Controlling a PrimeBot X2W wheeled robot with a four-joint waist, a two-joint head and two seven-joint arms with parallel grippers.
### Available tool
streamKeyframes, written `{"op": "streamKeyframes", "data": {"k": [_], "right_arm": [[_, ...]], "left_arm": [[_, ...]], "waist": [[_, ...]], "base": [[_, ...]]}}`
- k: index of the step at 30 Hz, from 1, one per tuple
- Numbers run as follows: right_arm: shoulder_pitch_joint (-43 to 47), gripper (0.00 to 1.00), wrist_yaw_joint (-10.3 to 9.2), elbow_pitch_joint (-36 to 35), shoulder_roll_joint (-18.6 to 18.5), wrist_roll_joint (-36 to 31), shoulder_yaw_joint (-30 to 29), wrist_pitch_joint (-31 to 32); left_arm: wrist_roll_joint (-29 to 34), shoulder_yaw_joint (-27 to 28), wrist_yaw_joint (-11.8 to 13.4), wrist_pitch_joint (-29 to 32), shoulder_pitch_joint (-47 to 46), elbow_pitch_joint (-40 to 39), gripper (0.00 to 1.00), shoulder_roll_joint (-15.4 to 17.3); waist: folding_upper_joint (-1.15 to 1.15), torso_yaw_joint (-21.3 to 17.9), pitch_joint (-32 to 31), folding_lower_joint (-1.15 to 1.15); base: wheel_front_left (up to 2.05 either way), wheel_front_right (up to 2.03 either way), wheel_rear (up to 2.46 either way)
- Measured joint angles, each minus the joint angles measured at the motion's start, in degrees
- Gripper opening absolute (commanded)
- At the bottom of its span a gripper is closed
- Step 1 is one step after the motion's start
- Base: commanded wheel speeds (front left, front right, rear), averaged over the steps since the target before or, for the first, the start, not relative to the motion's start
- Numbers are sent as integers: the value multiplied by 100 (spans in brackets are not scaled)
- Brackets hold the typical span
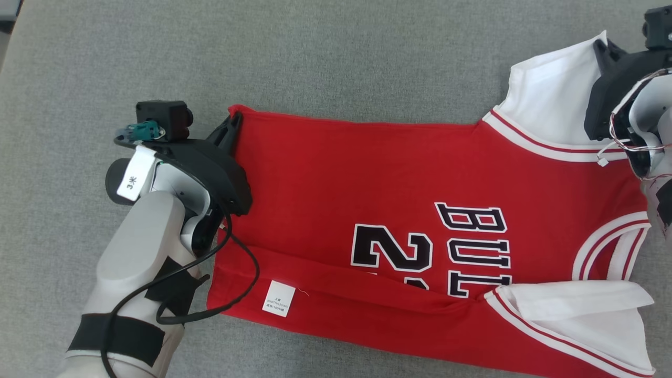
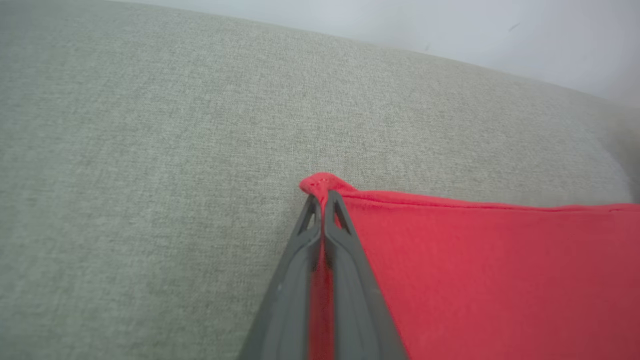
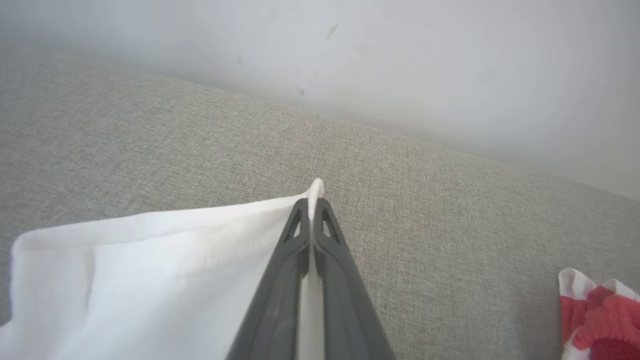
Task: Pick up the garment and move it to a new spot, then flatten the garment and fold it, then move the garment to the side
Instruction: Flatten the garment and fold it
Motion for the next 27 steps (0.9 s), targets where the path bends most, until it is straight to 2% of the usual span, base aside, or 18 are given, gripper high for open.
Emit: {"op": "streamKeyframes", "data": {"k": [9,17,20,27], "right_arm": [[220,0,233,12,41,318,-199,-828],[584,0,325,-116,81,725,-311,-1249],[786,0,326,-260,80,862,-179,-1250],[1413,0,325,-1245,-112,1481,491,-1235]], "left_arm": [[-218,29,-1,-307,27,113,0,94],[-492,-70,-4,-345,166,197,0,299],[-648,-135,-44,-316,252,191,0,414],[-814,-441,-43,-144,608,93,0,621]], "waist": [[0,-72,-301,0],[0,-197,-588,0],[-1,-259,-723,0],[-1,-410,-1085,-1]], "base": [[0,0,0],[0,0,0],[0,0,0],[0,0,0]]}}
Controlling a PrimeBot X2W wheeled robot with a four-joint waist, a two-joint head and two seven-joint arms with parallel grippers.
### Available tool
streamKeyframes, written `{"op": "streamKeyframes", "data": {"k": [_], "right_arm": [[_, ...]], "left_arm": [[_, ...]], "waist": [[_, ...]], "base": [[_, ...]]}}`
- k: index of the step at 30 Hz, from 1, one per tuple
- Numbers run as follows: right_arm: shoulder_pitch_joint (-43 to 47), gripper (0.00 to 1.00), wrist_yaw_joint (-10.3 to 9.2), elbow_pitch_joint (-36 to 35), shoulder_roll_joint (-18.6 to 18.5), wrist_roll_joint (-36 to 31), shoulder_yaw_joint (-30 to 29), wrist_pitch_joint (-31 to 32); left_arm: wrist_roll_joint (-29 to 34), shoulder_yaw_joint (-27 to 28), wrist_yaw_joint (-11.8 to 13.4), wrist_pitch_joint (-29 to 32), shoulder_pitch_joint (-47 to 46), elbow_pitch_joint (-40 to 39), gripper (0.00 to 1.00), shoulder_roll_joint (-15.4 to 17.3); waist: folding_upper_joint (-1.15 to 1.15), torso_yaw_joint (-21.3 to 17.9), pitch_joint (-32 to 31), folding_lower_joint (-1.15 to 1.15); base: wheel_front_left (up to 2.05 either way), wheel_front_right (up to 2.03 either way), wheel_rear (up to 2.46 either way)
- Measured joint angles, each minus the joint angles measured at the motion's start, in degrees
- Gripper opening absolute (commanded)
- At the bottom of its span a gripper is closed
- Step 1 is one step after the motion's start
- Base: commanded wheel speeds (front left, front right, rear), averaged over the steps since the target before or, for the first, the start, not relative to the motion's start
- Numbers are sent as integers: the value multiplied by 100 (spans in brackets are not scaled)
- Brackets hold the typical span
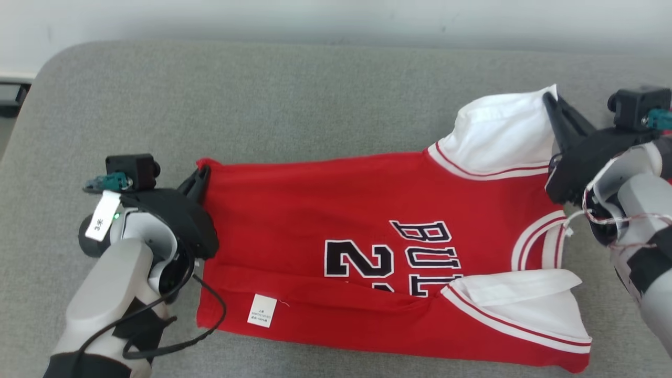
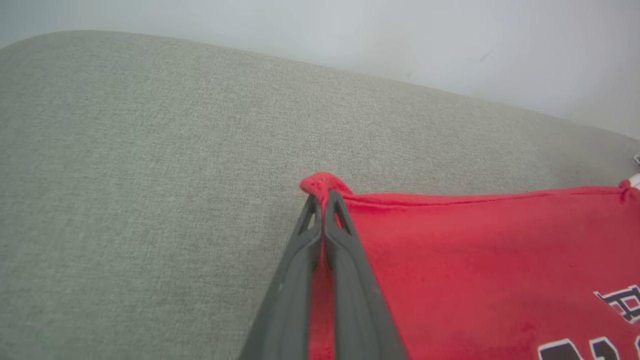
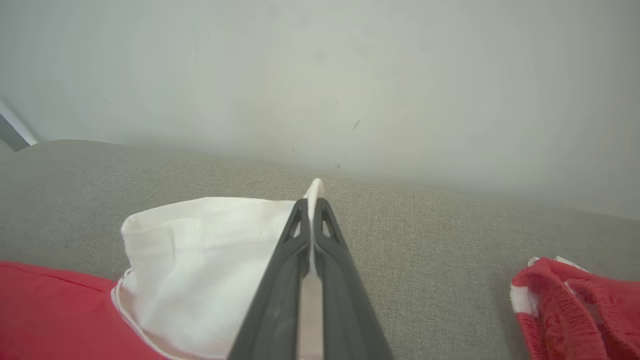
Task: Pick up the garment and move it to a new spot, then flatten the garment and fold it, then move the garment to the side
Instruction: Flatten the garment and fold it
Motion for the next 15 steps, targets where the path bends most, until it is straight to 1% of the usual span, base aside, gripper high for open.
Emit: {"op": "streamKeyframes", "data": {"k": [5,9,12,15], "right_arm": [[462,0,0,-612,-336,364,402,53],[867,0,0,-1081,-554,683,698,174],[1148,0,0,-1395,-767,881,945,330],[1368,0,0,-1688,-934,1158,1083,461]], "left_arm": [[-168,-263,0,114,287,-180,0,143],[-77,-563,0,213,475,-243,0,347],[-76,-662,0,255,632,-287,0,446],[-88,-720,0,294,805,-366,0,478]], "waist": [[0,-102,-263,0],[0,-169,-474,0],[0,-212,-628,-1],[0,-251,-773,-1]], "base": [[0,0,0],[0,0,0],[0,0,0],[0,0,0]]}}
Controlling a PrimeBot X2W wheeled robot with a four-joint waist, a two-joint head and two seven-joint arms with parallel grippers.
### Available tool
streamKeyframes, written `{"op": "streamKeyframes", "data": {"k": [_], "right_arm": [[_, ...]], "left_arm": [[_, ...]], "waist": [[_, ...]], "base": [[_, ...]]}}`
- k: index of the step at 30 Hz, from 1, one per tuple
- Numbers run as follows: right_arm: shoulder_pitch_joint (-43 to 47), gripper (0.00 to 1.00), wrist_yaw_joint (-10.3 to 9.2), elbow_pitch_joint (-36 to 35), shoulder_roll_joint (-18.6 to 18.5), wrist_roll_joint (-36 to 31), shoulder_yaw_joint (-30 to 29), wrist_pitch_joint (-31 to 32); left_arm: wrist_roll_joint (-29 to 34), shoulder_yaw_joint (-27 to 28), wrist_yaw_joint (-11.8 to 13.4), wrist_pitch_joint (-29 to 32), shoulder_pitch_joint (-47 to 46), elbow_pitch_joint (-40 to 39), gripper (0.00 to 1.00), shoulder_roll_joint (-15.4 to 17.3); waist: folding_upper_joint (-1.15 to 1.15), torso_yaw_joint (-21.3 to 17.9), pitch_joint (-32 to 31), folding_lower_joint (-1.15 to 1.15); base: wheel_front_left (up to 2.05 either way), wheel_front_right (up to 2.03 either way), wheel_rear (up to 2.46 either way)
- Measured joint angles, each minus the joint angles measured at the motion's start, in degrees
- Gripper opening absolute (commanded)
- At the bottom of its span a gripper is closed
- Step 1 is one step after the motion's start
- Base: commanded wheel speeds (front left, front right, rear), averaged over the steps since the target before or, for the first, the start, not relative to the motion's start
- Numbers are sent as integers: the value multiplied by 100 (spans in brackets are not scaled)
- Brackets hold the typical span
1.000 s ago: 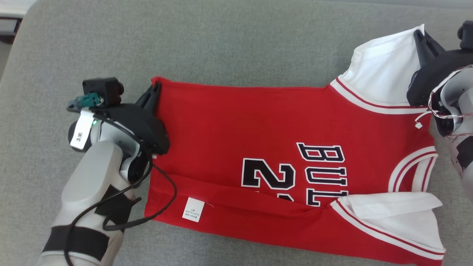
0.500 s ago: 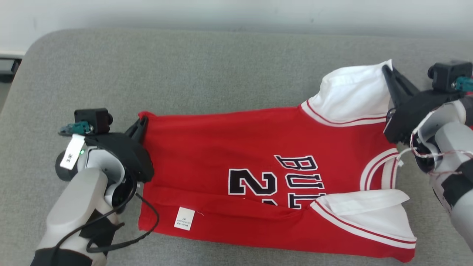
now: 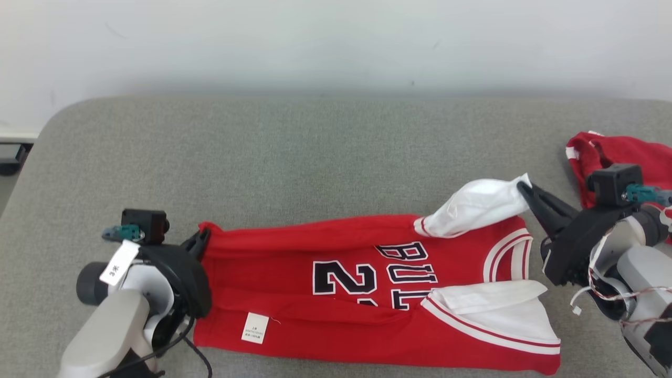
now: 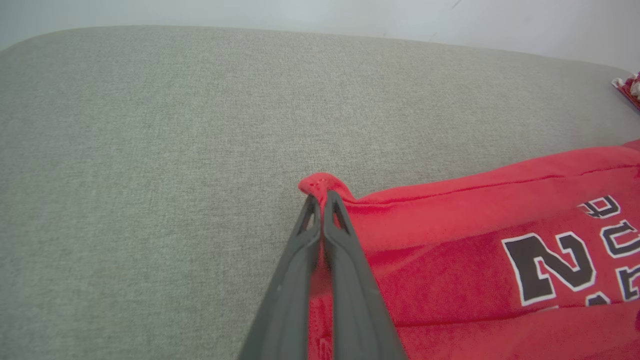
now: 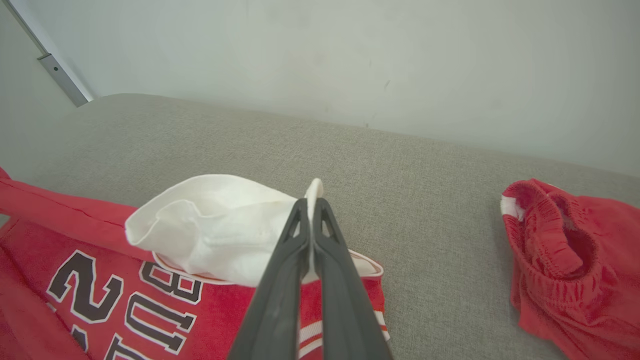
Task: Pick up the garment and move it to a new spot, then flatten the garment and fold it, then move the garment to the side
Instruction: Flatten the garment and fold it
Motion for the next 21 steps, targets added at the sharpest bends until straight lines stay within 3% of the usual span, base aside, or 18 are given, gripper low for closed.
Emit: {"op": "streamKeyframes", "data": {"k": [10,17,21], "right_arm": [[719,0,1,-1155,-647,771,590,600],[903,0,0,-1528,-967,1022,812,1017],[927,0,0,-1572,-1092,1083,876,1223]], "left_arm": [[-203,-49,0,89,465,-219,0,205],[-249,-108,0,171,556,-352,0,322],[10,-460,0,374,714,-367,0,349]], "waist": [[0,-141,-354,0],[0,-223,-358,1],[1,-259,-299,1]], "base": [[0,0,0],[0,0,0],[0,0,0]]}}
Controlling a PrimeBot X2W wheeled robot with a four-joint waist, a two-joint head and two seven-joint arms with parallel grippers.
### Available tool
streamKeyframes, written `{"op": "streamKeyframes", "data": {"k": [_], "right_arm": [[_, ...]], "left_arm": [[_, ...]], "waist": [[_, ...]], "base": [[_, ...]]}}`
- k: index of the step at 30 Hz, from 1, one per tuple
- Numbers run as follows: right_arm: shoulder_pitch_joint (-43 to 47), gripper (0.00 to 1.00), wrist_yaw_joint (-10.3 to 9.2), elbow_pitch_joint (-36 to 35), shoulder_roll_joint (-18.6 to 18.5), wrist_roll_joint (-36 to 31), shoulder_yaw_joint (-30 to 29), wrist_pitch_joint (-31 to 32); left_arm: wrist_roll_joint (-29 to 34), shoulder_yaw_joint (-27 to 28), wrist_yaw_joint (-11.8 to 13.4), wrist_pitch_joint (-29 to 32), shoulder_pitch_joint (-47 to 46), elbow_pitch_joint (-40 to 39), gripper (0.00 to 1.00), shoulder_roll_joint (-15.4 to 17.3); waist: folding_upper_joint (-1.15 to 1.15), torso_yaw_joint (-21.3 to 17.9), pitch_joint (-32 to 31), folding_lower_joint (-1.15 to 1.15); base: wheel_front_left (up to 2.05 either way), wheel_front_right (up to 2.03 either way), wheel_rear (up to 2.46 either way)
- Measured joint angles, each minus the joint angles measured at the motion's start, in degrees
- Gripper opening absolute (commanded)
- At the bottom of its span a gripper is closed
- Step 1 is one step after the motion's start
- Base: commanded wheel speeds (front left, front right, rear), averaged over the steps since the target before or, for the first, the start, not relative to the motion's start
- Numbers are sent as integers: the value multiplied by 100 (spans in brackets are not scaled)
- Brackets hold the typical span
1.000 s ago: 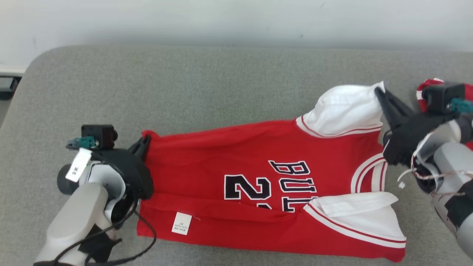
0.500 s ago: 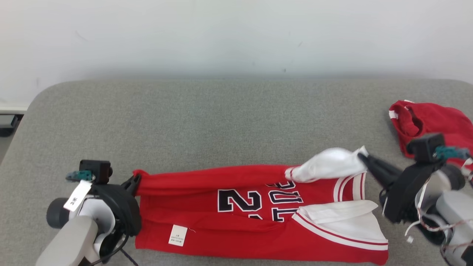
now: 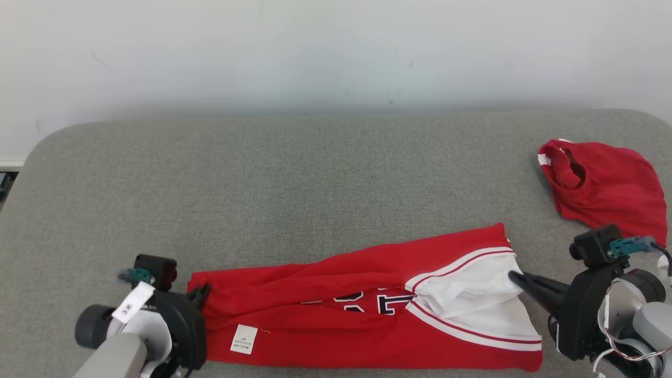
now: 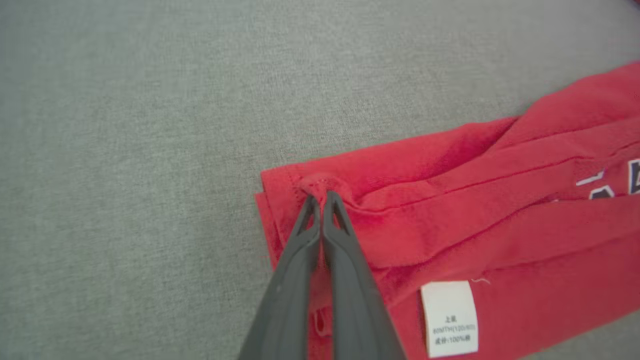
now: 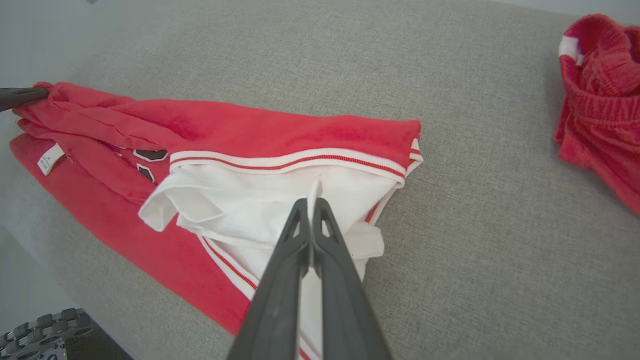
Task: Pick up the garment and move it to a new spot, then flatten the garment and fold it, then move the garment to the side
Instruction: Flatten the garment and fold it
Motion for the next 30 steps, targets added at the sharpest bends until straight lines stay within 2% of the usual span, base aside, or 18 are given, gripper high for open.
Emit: {"op": "streamKeyframes", "data": {"k": [13,14,15,18,19,20,21,22,30], "right_arm": [[214,0,-3,35,10,-4,297,481],[215,0,-9,59,16,-11,305,481],[214,0,-10,81,27,-11,315,487],[215,0,-15,115,105,-22,355,532],[215,0,-16,125,120,-42,371,533],[215,0,-18,155,133,-54,371,532],[217,28,-25,210,154,-48,357,522],[221,100,-66,247,170,-46,343,500],[431,100,-86,238,261,448,-82,140]], "left_arm": [[172,-122,158,33,127,-67,0,-14],[172,-125,160,32,127,-68,9,-29],[172,-122,162,30,127,-67,13,-42],[163,-112,205,8,130,-70,13,-55],[162,-101,211,-19,138,-75,24,-55],[162,-98,223,-38,141,-75,53,-58],[157,-81,255,-78,141,-78,100,-74],[144,-45,271,-121,148,-89,100,-94],[-21,180,466,-576,508,-397,100,-113]], "waist": [[0,25,128,0],[0,38,129,0],[0,52,127,0],[0,86,118,0],[0,94,115,0],[0,101,112,0],[0,108,102,0],[0,115,87,1],[0,135,-120,0]], "base": [[0,0,0],[0,0,0],[0,0,0],[0,0,0],[0,0,0],[0,0,0],[0,0,0],[0,0,0],[0,0,0]]}}
